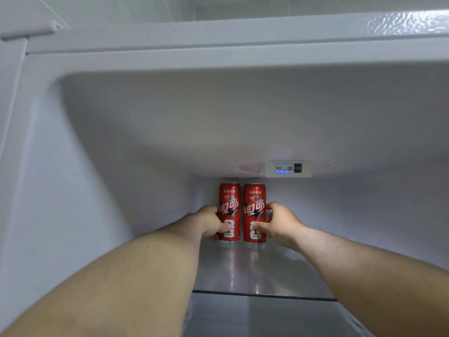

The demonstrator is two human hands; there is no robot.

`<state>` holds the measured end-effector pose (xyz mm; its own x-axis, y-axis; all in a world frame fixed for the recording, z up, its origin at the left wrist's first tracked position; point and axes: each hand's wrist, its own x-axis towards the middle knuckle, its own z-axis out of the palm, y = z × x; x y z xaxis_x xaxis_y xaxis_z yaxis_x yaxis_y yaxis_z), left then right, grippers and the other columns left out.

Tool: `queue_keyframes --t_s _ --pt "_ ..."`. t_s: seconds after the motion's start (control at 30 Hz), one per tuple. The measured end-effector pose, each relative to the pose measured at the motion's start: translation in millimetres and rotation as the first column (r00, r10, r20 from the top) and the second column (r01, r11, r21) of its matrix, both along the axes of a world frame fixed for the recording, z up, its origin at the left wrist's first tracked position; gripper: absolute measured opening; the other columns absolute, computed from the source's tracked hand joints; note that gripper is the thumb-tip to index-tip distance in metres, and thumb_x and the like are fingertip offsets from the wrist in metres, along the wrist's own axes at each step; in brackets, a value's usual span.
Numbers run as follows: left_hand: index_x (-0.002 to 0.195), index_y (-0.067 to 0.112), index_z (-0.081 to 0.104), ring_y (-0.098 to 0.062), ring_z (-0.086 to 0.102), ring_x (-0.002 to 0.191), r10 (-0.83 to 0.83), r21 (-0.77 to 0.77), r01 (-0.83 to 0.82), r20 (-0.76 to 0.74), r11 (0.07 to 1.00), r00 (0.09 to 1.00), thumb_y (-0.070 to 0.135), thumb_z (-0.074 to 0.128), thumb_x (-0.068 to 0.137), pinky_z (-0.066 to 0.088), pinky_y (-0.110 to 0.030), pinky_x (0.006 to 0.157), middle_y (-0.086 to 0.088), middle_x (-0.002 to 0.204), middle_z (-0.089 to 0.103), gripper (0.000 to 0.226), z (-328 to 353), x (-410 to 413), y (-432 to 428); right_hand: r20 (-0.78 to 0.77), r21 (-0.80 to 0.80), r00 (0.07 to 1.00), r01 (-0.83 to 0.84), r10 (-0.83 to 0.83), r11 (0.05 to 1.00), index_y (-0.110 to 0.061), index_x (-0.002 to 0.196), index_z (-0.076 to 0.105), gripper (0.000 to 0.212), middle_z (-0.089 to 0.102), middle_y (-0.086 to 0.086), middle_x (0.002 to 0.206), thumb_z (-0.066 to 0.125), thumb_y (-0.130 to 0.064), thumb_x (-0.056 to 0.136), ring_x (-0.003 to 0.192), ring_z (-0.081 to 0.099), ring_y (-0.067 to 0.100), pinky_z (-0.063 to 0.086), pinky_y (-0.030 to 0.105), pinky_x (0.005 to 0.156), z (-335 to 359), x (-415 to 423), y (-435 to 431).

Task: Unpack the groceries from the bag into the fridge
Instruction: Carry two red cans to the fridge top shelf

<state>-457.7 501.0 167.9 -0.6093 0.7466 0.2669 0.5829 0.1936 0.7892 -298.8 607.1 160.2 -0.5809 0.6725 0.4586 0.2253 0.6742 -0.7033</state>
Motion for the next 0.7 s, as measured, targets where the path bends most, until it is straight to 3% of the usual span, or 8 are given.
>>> queue_keyframes --t_s 0.7 --pt "0.143 0.017 0.041 -0.028 0.056 0.122 0.01 -0.001 -0.01 0.013 1.0 1.0 0.022 0.07 0.088 0.048 -0.047 0.103 -0.007 0.138 0.056 0.062 -4.9 0.6 3.1 0.112 0.114 0.988 0.092 -0.105 0.989 -0.017 0.136 0.047 0.053 0.059 0.004 0.134 0.066 -0.038 0.091 0.12 0.059 0.024 0.049 0.039 0.099 -2.8 -2.7 4.1"
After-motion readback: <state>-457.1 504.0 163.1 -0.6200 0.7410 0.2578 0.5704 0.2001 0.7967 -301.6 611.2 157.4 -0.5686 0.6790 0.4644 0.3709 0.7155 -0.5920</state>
